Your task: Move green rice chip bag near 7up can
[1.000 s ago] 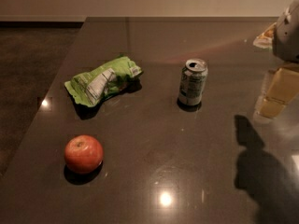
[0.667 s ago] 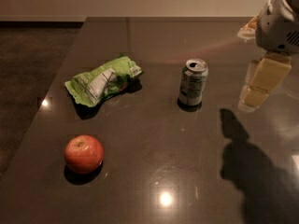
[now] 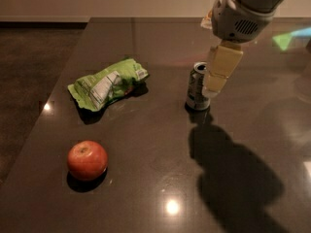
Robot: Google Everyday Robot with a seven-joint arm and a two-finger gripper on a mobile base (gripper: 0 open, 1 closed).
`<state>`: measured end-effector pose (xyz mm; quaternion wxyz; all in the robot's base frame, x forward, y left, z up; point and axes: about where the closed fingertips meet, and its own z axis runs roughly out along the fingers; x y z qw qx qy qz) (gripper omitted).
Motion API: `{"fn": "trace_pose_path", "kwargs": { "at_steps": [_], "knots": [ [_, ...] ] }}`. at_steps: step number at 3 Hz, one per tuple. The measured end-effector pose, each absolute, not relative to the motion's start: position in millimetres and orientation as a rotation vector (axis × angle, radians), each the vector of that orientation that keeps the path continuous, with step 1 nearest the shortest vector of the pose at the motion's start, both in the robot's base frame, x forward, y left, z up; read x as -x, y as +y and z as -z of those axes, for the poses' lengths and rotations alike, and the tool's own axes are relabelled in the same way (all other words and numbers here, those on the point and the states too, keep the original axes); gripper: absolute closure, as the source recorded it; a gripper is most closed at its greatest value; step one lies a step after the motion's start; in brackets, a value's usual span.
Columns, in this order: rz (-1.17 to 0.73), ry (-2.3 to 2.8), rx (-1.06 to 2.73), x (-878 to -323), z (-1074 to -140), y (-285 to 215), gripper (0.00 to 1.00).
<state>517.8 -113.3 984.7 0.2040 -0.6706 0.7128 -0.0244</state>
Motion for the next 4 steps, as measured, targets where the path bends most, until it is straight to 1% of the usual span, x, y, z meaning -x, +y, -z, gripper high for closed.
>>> {"fn": "trace_pose_path", "kwargs": {
  "at_steps": [2,4],
  "knots": [
    [0.063,1.911,1.926,-571.8,-960.1,-37.5,0.00],
    [0.087,1.876,2.058,-604.9,-919.9,20.8,0.00]
  ]
}}
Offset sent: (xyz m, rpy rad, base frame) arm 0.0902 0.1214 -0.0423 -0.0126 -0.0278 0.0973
